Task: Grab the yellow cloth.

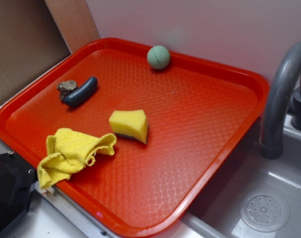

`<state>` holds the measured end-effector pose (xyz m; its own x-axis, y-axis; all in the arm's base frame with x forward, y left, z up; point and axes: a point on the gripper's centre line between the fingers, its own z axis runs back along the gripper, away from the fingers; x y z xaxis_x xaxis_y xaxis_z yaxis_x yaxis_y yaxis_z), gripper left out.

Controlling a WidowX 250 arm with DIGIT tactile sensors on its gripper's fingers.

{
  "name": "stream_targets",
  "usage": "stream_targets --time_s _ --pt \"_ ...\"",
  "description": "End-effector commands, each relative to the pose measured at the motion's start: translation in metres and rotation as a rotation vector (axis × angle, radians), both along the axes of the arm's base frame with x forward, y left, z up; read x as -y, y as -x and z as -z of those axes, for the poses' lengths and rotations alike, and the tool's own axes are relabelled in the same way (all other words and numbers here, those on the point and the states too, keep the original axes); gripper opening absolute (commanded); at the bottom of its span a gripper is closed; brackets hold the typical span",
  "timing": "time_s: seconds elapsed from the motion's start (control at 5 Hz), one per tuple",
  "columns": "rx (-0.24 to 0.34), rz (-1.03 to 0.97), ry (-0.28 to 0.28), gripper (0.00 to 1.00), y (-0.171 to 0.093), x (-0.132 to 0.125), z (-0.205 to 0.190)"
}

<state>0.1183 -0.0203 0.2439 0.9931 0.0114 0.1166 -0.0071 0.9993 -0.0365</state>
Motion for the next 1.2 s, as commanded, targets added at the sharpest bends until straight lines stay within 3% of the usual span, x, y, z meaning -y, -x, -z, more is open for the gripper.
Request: stream_targets --time_s 0.0,0.2,0.6,0.8,1.0 --pt "0.000 0.000 0.000 1.00 0.000 0.000 0.000" --pt "-0.102 -0.046 -0.077 1.00 -0.007 0.010 0.050" --pt "-0.028 0.060 0.065 1.00 0.002 0.014 0.149" --pt "-0.031 0.112 0.018 1.00 -0.004 0.011 0.198" --pt "-0.107 0.117 -0.058 1.00 -0.022 0.019 0.227"
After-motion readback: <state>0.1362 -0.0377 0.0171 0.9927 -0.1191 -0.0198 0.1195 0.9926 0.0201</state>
